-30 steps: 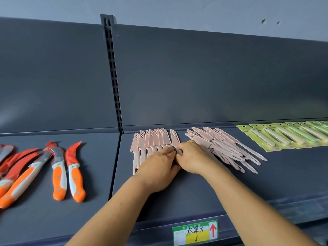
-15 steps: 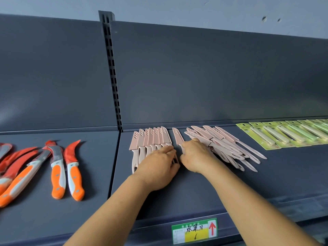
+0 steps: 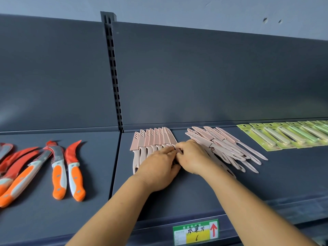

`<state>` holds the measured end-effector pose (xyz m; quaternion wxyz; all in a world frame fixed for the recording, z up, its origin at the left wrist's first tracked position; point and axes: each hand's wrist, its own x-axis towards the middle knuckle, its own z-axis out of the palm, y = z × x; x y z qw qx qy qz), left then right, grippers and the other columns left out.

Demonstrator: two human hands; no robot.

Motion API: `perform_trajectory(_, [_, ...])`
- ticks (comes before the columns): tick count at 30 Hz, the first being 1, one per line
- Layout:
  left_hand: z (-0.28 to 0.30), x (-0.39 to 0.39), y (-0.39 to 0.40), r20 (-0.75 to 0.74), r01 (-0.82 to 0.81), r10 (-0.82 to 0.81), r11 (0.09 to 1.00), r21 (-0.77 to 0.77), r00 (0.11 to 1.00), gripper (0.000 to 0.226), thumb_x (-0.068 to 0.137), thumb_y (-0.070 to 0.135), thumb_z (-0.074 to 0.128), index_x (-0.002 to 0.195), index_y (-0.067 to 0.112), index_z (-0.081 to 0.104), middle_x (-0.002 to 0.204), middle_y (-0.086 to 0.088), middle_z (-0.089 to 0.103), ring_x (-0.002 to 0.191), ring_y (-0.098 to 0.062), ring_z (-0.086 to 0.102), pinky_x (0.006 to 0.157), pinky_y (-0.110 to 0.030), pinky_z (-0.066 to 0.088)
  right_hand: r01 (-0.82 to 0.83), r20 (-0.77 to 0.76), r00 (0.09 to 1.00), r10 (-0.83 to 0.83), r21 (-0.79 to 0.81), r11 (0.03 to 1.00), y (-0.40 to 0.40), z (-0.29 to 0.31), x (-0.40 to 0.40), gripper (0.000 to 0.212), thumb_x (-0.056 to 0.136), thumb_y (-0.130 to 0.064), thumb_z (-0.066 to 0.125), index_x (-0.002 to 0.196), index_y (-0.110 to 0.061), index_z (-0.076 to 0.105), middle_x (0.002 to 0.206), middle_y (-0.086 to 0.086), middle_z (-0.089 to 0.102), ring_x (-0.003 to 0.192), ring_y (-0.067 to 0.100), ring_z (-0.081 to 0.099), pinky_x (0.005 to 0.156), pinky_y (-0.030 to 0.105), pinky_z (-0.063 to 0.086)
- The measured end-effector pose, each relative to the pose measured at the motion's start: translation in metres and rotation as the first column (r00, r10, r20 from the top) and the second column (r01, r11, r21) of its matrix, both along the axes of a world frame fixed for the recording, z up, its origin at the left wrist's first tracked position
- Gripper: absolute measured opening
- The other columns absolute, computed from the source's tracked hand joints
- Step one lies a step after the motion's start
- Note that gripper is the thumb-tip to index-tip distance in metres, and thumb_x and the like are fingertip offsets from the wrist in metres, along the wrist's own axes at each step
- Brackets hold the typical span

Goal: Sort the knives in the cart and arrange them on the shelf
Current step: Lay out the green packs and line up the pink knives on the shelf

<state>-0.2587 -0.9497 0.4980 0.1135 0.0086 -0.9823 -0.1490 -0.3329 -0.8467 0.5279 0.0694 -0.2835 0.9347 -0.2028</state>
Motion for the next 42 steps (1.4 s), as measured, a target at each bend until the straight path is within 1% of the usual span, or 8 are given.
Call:
perform_trajectory(8, [0.007, 0.002, 0.001, 0.032, 0.002, -0.001, 1.0, -0.025, 0.999, 0.058, 0.096, 0.041, 0.044, 0.148, 0.019, 0.029, 0.156, 0.007, 0.023, 0.137, -0.02, 0.033, 0.108, -0.025, 0.026, 0.162, -0.165, 0.975, -0.15, 0.058, 0.985, 0.036, 0.007, -0.017, 0.038, 0.095, -0.02, 0.04, 0.131, -0.023, 0.053, 0.139, 0.006, 0.042, 0.124, 0.027, 0.043, 0.098, 0.032, 0.04])
perform_trajectory(17, [0.011, -0.009, 0.007, 0.103, 0.044, -0.028, 0.987, -0.156, 0.994, 0.049, 0.097, 0.043, 0.04, 0.139, 0.017, 0.042, 0.15, 0.005, 0.034, 0.128, -0.022, 0.042, 0.104, -0.026, 0.029, 0.27, -0.225, 0.951, -0.214, 0.257, 0.928, 0.074, 0.005, -0.039, 0.052, 0.085, -0.007, 0.057, 0.132, -0.028, 0.049, 0.134, 0.002, 0.042, 0.122, 0.027, 0.035, 0.083, 0.031, 0.037])
perform_trajectory(20, [0.011, -0.009, 0.008, 0.099, 0.046, -0.03, 0.986, -0.163, 0.995, 0.046, 0.097, 0.042, 0.04, 0.134, 0.017, 0.045, 0.146, 0.005, 0.038, 0.124, -0.023, 0.045, 0.1, -0.027, 0.031, 0.268, -0.204, 0.951, -0.231, 0.173, 0.948, 0.075, 0.005, -0.045, 0.034, 0.094, -0.02, 0.044, 0.126, -0.027, 0.055, 0.129, 0.006, 0.049, 0.121, 0.03, 0.039, 0.093, 0.035, 0.041])
perform_trajectory(24, [0.007, -0.009, 0.007, 0.093, 0.039, -0.026, 0.989, -0.142, 0.995, 0.048, 0.097, 0.044, 0.04, 0.137, 0.018, 0.042, 0.148, 0.006, 0.036, 0.125, -0.023, 0.045, 0.102, -0.027, 0.031, 0.238, -0.21, 0.956, -0.206, 0.144, 0.96, 0.074, 0.008, -0.048, 0.021, 0.093, -0.019, 0.048, 0.102, -0.029, 0.064, 0.112, 0.005, 0.057, 0.106, 0.029, 0.05, 0.077, 0.03, 0.044])
perform_trajectory(26, [0.005, -0.009, 0.006, 0.094, 0.037, -0.024, 0.989, -0.141, 0.995, 0.05, 0.097, 0.044, 0.039, 0.14, 0.018, 0.039, 0.15, 0.006, 0.033, 0.128, -0.022, 0.042, 0.104, -0.026, 0.029, 0.24, -0.218, 0.953, -0.211, 0.113, 0.964, 0.073, 0.01, -0.047, 0.021, 0.092, -0.017, 0.05, 0.075, -0.026, 0.057, 0.096, 0.005, 0.055, 0.09, 0.028, 0.05, 0.066, 0.027, 0.038])
perform_trajectory(33, [0.006, -0.008, 0.007, 0.067, 0.032, -0.024, 0.991, -0.126, 0.997, 0.05, 0.097, 0.043, 0.039, 0.14, 0.018, 0.04, 0.149, 0.007, 0.034, 0.129, -0.02, 0.04, 0.102, -0.024, 0.026, 0.262, -0.285, 0.93, -0.232, 0.073, 0.962, 0.058, 0.022, -0.035, 0.038, 0.088, -0.003, 0.046, 0.058, -0.019, 0.027, 0.06, -0.001, 0.031, 0.067, 0.028, 0.041, 0.047, 0.03, 0.019])
perform_trajectory(38, [0.006, -0.007, 0.008, 0.058, 0.022, -0.016, 0.995, -0.102, 0.998, 0.052, 0.098, 0.043, 0.039, 0.143, 0.018, 0.038, 0.151, 0.007, 0.032, 0.132, -0.018, 0.037, 0.105, -0.023, 0.023, 0.213, -0.312, 0.933, -0.177, 0.084, 0.974, 0.017, 0.013, -0.022, 0.016, 0.09, -0.006, 0.048, 0.086, -0.016, 0.059, 0.091, 0.008, 0.058, 0.083, 0.031, 0.052, 0.063, 0.027, 0.035])
perform_trajectory(42, [0.003, -0.008, 0.008, 0.051, 0.026, -0.023, 0.997, -0.069, 0.998, 0.047, 0.096, 0.041, 0.041, 0.137, 0.019, 0.043, 0.144, 0.006, 0.039, 0.128, -0.018, 0.04, 0.103, -0.025, 0.028, 0.217, -0.281, 0.945, -0.165, 0.167, 0.962, -0.007, 0.005, -0.02, 0.022, 0.09, -0.003, 0.047, 0.106, -0.01, 0.061, 0.115, 0.011, 0.061, 0.108, 0.032, 0.059, 0.077, 0.031, 0.044])
